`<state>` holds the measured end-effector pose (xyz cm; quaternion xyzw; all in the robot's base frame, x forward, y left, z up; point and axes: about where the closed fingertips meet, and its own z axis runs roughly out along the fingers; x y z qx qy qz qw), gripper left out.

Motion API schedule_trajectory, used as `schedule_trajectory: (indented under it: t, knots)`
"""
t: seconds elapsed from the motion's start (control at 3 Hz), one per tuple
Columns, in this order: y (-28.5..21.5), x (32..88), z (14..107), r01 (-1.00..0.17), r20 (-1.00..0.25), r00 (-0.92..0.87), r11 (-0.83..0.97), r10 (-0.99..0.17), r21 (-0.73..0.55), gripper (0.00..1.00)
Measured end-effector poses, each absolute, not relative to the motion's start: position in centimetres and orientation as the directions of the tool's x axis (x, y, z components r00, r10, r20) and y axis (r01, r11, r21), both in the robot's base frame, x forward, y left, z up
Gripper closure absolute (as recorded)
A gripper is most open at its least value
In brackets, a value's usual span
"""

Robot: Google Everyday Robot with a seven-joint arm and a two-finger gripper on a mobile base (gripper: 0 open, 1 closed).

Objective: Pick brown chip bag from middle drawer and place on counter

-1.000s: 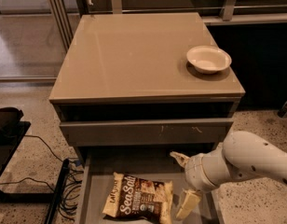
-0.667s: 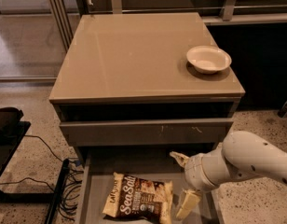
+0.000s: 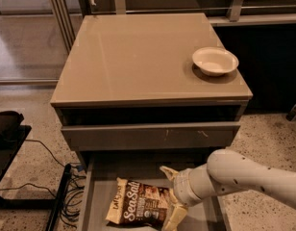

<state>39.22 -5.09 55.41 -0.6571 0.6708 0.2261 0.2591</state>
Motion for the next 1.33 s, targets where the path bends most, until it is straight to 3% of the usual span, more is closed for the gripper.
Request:
schedule_trajectory:
  t: [1.33]
  knots:
    - [-1.7,41.2,41.1,-0.964,-0.647,-0.126,0.246,-0.752,-0.098,0.0]
